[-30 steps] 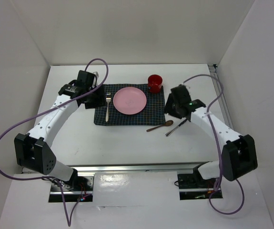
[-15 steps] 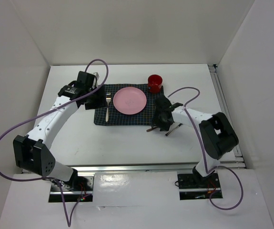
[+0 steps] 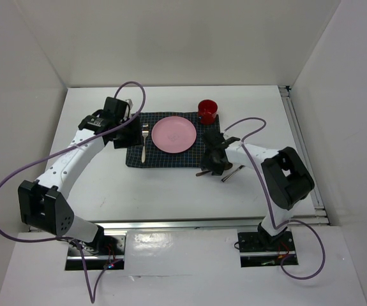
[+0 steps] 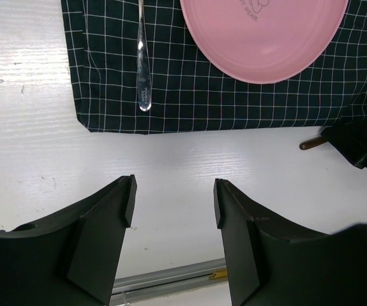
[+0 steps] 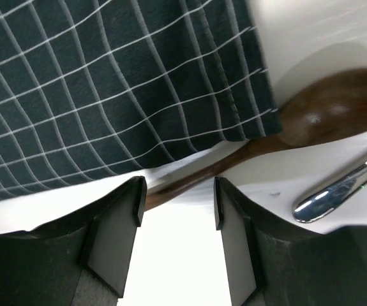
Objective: Set the dinner table for one person
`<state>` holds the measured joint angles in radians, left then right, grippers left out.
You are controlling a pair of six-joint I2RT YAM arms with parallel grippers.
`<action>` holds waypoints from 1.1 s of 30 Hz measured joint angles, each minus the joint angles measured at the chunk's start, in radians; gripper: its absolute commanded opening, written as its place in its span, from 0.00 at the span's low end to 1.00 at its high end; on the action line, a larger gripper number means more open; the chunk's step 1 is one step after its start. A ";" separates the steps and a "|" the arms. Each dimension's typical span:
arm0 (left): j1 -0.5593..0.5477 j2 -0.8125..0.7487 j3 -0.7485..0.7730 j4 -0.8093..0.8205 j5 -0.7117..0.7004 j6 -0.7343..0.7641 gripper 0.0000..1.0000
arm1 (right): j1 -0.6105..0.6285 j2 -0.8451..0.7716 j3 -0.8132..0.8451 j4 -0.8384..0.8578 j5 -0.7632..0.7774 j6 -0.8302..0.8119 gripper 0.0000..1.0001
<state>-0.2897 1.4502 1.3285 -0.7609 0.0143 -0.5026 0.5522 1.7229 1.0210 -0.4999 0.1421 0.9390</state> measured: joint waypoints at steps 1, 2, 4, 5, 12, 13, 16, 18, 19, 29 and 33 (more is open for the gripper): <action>0.000 0.000 0.000 0.000 0.000 0.000 0.69 | 0.000 0.001 0.000 -0.004 0.010 0.009 0.53; 0.000 0.000 -0.002 0.001 0.001 0.000 0.69 | 0.000 0.002 0.002 -0.013 0.023 0.018 0.49; 0.000 -0.001 -0.009 0.006 0.004 0.000 0.69 | 0.000 0.005 0.006 -0.033 0.047 0.031 0.38; 0.000 -0.001 -0.012 0.006 0.006 0.000 0.69 | 0.000 0.006 0.006 -0.042 0.058 0.036 0.34; 0.000 -0.001 -0.018 0.008 0.011 0.001 0.69 | 0.000 -0.024 -0.026 -0.089 0.121 0.077 0.08; 0.000 -0.001 -0.018 0.009 0.013 0.001 0.69 | 0.000 -0.037 -0.036 -0.098 0.130 0.086 0.04; 0.000 -0.001 -0.018 0.014 0.018 0.001 0.69 | 0.000 -0.074 -0.065 -0.145 0.159 0.098 0.00; 0.000 -0.001 -0.018 0.018 0.018 0.001 0.69 | 0.000 -0.101 -0.075 -0.180 0.177 0.104 0.00; 0.000 -0.001 -0.018 0.021 0.018 0.001 0.69 | 0.000 -0.119 -0.077 -0.195 0.187 0.106 0.00; 0.000 -0.001 -0.026 0.024 0.027 0.000 0.68 | 0.000 -0.192 0.097 -0.187 0.175 -0.168 0.00; 0.000 -0.003 -0.026 0.026 0.026 0.000 0.68 | -0.001 -0.044 0.248 -0.132 0.134 -0.299 0.00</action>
<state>-0.2897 1.4475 1.3025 -0.7353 0.0399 -0.5026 0.5510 1.6791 1.2686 -0.6319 0.2756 0.6399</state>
